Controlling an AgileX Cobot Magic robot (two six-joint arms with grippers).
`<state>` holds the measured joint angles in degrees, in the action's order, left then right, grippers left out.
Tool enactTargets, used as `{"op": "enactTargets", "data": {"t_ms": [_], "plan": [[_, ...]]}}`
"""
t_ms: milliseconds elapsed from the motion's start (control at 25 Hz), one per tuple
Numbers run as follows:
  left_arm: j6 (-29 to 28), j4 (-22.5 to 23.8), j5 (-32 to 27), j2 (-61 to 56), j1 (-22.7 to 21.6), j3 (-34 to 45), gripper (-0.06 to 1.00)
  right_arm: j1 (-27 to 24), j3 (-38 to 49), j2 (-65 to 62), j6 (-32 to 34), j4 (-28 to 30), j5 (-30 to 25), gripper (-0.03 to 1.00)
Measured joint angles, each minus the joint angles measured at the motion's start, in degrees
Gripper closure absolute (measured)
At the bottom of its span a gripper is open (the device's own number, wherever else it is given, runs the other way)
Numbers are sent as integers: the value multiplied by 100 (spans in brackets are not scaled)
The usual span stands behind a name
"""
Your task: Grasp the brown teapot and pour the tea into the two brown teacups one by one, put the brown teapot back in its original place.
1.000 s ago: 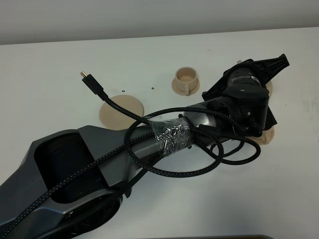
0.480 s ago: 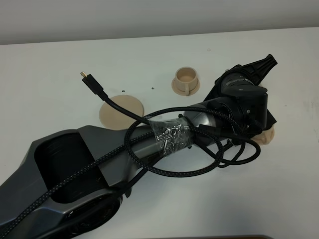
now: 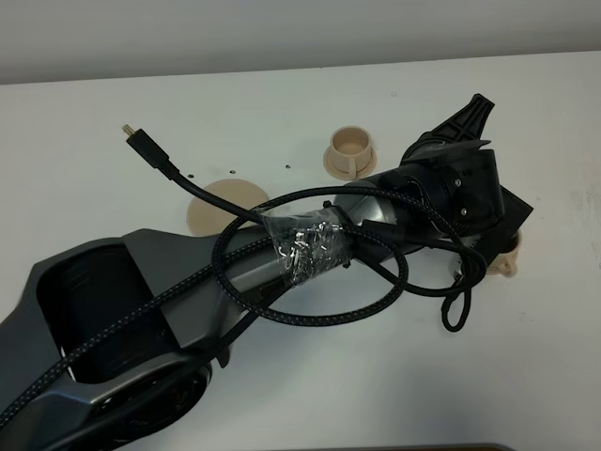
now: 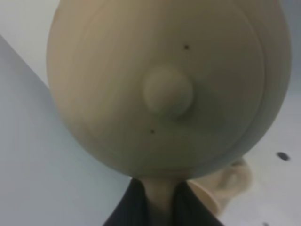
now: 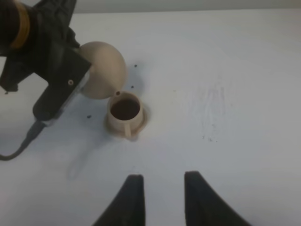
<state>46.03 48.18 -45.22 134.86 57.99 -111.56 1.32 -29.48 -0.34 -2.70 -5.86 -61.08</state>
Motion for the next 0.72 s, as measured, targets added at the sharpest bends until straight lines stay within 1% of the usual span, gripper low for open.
{"op": "enactTargets", "data": {"t_ms": [200, 280, 360, 480, 720], "plan": [[-217, -87, -500, -191, -2, 0, 81, 0, 0, 0, 0, 0, 0, 76], [-376, -98, -714, -253, -2, 0, 81, 0, 0, 0, 0, 0, 0, 76], [-631, -218, -953, -318, -2, 0, 81, 0, 0, 0, 0, 0, 0, 76], [-1073, -662, -1211, -407, -2, -6, 81, 0, 0, 0, 0, 0, 0, 76], [-1953, -1969, -1755, -492, -2, -11, 81, 0, 0, 0, 0, 0, 0, 76]]}}
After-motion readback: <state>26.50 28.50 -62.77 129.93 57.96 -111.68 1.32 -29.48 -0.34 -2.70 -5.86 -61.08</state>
